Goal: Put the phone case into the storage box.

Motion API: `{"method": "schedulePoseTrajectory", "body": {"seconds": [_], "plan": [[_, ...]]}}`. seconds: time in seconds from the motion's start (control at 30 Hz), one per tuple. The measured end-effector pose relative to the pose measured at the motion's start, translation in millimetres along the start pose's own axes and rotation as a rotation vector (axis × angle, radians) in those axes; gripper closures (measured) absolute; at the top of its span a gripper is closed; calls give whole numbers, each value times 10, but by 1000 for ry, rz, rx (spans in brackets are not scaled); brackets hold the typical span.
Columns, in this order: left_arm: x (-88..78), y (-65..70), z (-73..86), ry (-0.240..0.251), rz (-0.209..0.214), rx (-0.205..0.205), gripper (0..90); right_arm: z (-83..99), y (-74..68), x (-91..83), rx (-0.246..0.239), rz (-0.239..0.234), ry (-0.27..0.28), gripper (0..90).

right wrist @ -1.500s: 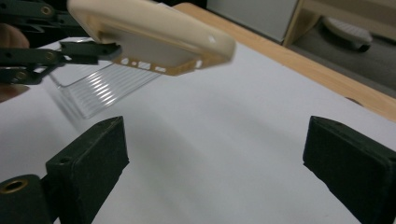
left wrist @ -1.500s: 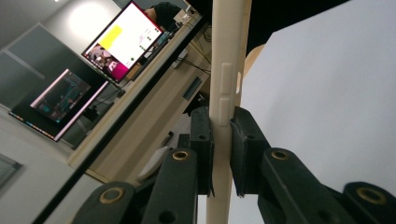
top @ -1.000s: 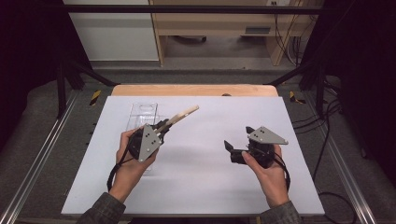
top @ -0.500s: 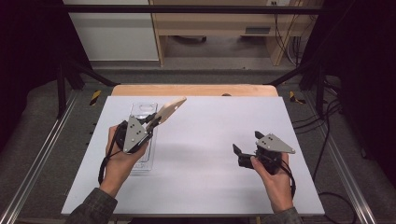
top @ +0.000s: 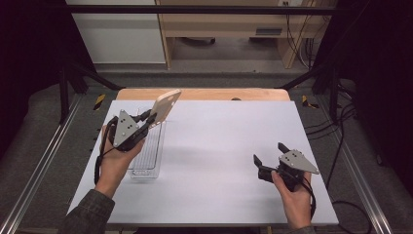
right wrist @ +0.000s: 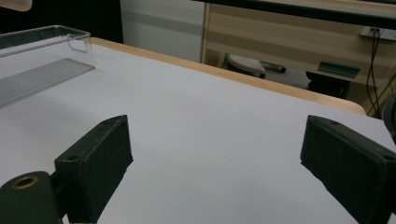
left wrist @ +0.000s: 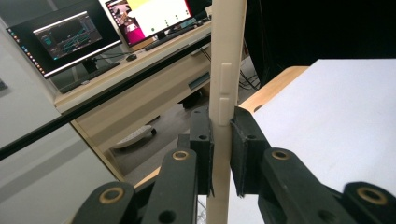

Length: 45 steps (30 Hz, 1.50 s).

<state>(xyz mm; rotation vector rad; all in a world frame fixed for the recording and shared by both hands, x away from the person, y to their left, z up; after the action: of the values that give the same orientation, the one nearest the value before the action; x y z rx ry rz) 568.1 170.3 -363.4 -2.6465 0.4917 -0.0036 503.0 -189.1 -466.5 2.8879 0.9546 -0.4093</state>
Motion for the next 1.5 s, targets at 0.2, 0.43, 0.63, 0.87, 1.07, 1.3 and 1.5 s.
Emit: {"method": "schedulePoseTrajectory", "body": {"seconds": [0.2, 0.43, 0.63, 0.87, 1.07, 1.3, 1.5], "plan": [[33, -111, 14, -1, -4, -48, 801, 81, 40, -61, 33, 7, 43, 89], [107, -190, 20, -12, 6, -75, 801, 125, 22, -77, 15, 4, 72, 73], [210, -279, 72, -34, 12, -113, 800, 162, -28, -78, 1, -9, 113, 53], [318, -391, 106, -43, 13, -169, 800, 137, -34, -85, 3, -27, 143, 47], [412, -436, 154, -59, 22, -196, 800, 142, -82, -63, -6, -56, 150, 41], [491, -467, 184, -71, 26, -229, 800, 174, -154, -28, -18, -83, 144, 41], [596, -496, 239, -78, 13, -245, 800, 204, -213, -1, -26, -107, 137, 36]]}}
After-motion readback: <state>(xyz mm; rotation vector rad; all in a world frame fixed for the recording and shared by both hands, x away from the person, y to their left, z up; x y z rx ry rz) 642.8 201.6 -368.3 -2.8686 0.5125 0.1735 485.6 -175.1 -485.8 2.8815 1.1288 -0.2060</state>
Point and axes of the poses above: each handheld gripper's, and its own axes: x roughly forward along the jaws, z roughly out of its underside, y roughly to its right, the point moved 10 cm from there along x, roughly forward along the jaws, and after that the axes turned 14 degrees about -z, right-handed, at the moved point
